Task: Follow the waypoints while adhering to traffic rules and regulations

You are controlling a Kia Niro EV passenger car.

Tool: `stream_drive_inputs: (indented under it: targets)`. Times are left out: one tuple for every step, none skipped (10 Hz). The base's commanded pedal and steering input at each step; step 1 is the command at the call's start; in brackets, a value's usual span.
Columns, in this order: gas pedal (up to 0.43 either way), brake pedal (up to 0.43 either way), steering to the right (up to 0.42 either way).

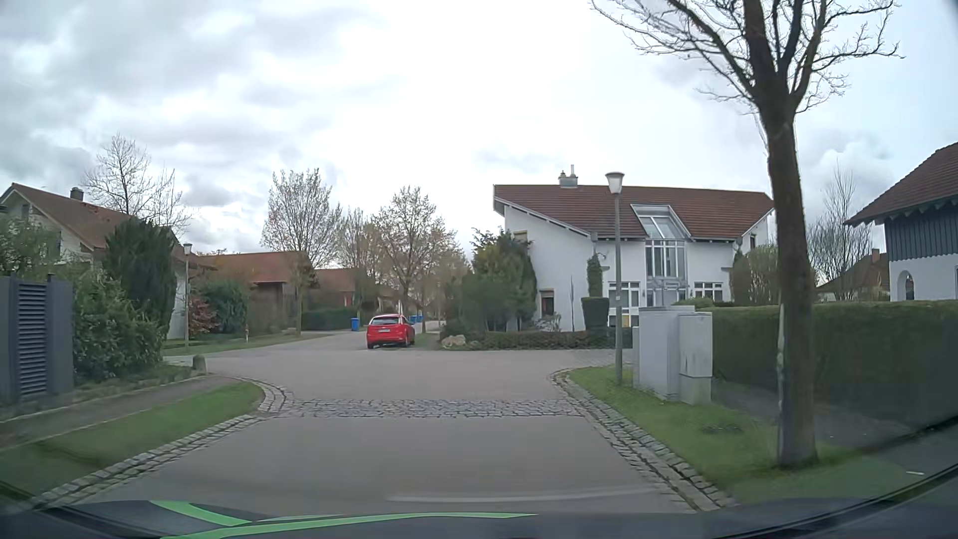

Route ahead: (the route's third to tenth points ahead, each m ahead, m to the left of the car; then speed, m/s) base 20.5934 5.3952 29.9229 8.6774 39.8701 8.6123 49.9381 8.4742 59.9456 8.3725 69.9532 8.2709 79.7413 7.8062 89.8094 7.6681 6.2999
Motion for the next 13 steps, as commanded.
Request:
stream_drive_inputs:
  targets:
    - [0.0, 0.116, 0.026]
    - [0.0, 0.128, 0.022]
    - [0.0, 0.134, 0.017]
    - [0.0, 0.152, 0.013]
    - [0.0, 0.152, 0.009]
    - [0.0, 0.159, 0.005]
    - [0.0, 0.165, -0.001]
    - [0.0, 0.177, -0.008]
    - [0.0, 0.183, -0.016]
    - [0.0, 0.195, -0.024]
    - [0.0, 0.201, -0.03]
    - [0.0, 0.207, -0.037]
    - [0.0, 0.207, -0.047]
